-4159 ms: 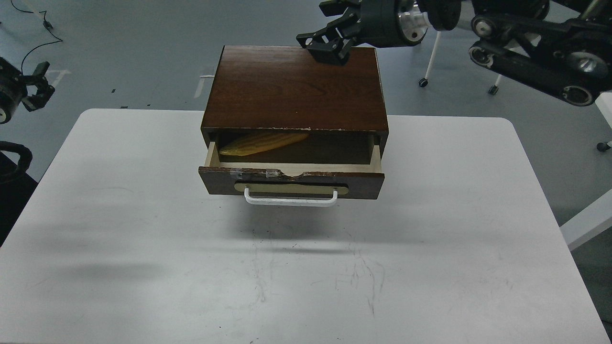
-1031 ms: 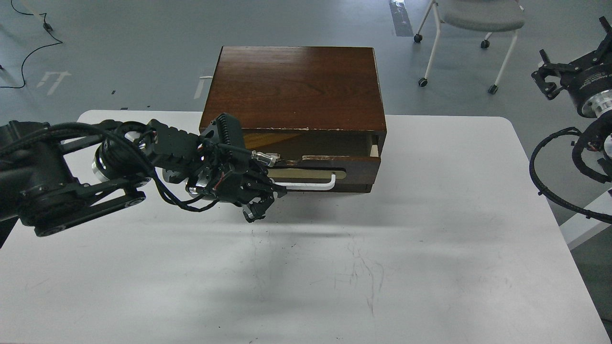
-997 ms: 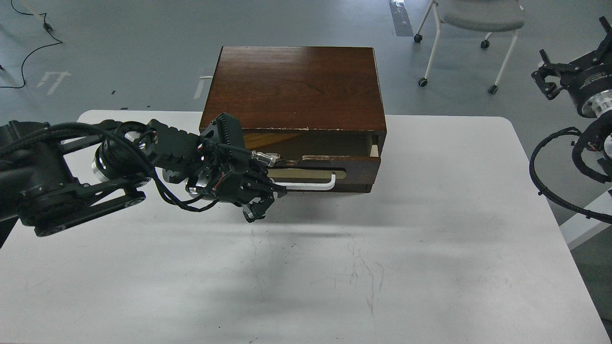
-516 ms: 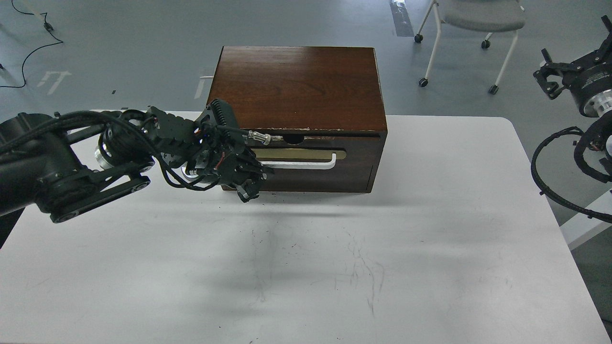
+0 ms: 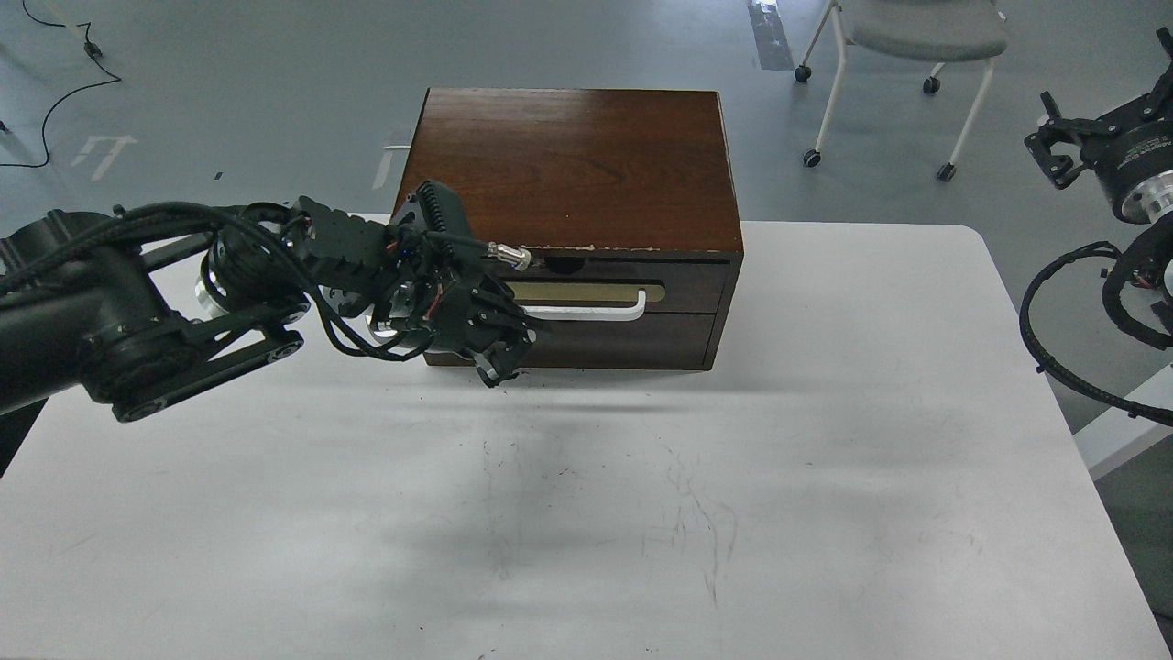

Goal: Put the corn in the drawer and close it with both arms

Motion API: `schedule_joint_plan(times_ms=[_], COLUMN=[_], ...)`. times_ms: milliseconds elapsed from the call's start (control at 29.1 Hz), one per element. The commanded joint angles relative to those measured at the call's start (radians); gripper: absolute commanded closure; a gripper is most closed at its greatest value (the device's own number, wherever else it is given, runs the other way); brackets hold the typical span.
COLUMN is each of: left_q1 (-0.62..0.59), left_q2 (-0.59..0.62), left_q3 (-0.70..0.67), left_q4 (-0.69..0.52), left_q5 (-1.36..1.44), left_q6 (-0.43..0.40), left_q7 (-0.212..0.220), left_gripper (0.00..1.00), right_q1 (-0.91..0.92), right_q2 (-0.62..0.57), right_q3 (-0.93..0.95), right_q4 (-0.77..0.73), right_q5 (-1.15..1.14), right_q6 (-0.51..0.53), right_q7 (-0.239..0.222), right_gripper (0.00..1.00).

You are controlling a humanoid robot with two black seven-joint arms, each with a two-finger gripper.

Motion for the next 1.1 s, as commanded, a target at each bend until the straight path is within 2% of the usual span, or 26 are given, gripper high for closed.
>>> schedule_joint_plan(times_ms=[0, 34, 69, 103, 138, 206, 241, 309, 481, 619, 688, 756, 825, 894, 962, 1066], left_q1=[0.002, 0.005, 0.011, 0.017, 0.020, 0.020, 0.020, 0.020, 0.057, 0.083, 0.115, 0.123, 0.126, 0.137, 0.140, 0.154], left_q2=[0.046, 0.056, 0.069, 0.078, 0.083, 0.118, 0.132, 0.145, 0.138, 0.103, 0.051, 0.023, -0.029, -0.104, -0.153, -0.181], left_q3=[-0.079, -0.106, -0.150, -0.184, -0.196, -0.212, -0.215, -0.235, -0.236, -0.239, -0.241, -0.241, -0.241, -0.247, -0.280, -0.336], left_q4=[-0.002, 0.003, 0.012, 0.033, 0.055, 0.120, 0.147, 0.267, 0.464, 0.608, 0.743, 0.826, 0.958, 1.102, 1.179, 1.211], left_q5=[-0.287, -0.366, -0.493, -0.632, -0.708, -0.881, -0.940, -1.171, -1.531, -1.759, -1.923, -2.000, -2.092, -2.161, -2.199, -2.209], left_q6=[-0.008, -0.011, -0.011, -0.007, -0.007, -0.011, -0.010, -0.001, -0.025, -0.038, -0.038, -0.038, -0.038, -0.038, -0.038, -0.038], left_q7=[-0.005, -0.005, -0.005, 0.001, 0.017, 0.057, 0.062, 0.059, 0.062, 0.070, 0.074, 0.083, 0.140, 0.243, 0.274, 0.280], left_gripper=[0.86, 0.74, 0.45, 0.13, 0.08, 0.05, 0.03, 0.03, 0.02, 0.02, 0.02, 0.02, 0.02, 0.02, 0.02, 0.02], right_q1=[0.000, 0.000, -0.002, -0.002, -0.002, 0.000, 0.004, 0.018, 0.026, 0.021, 0.012, 0.001, -0.018, -0.034, -0.045, -0.049], right_q2=[0.001, 0.001, 0.001, 0.001, 0.001, -0.001, -0.001, -0.001, 0.004, 0.013, 0.014, 0.016, 0.022, 0.025, 0.031, 0.060], right_q3=[0.000, 0.000, 0.000, 0.000, 0.003, 0.011, 0.011, 0.011, 0.021, 0.057, 0.061, 0.060, 0.057, 0.058, 0.061, 0.072], right_q4=[-0.001, -0.001, 0.002, 0.009, 0.009, 0.008, 0.008, 0.006, -0.005, -0.003, 0.000, 0.002, 0.011, 0.008, -0.003, -0.021], right_q5=[0.000, 0.000, 0.000, 0.000, 0.000, 0.000, 0.000, 0.000, 0.000, 0.002, 0.003, 0.003, 0.003, 0.003, 0.005, 0.015], right_q6=[0.000, -0.001, 0.002, 0.007, 0.013, 0.037, 0.043, 0.045, 0.039, 0.045, 0.053, 0.062, 0.094, 0.101, 0.101, 0.101], right_q7=[0.002, 0.002, 0.009, 0.015, 0.018, 0.026, 0.028, 0.028, 0.025, 0.026, 0.028, 0.028, 0.029, 0.028, 0.028, 0.026], right_gripper=[0.00, 0.00, 0.00, 0.00, 0.00, 0.00, 0.00, 0.00, 0.00, 0.00, 0.00, 0.00, 0.00, 0.00, 0.00, 0.00])
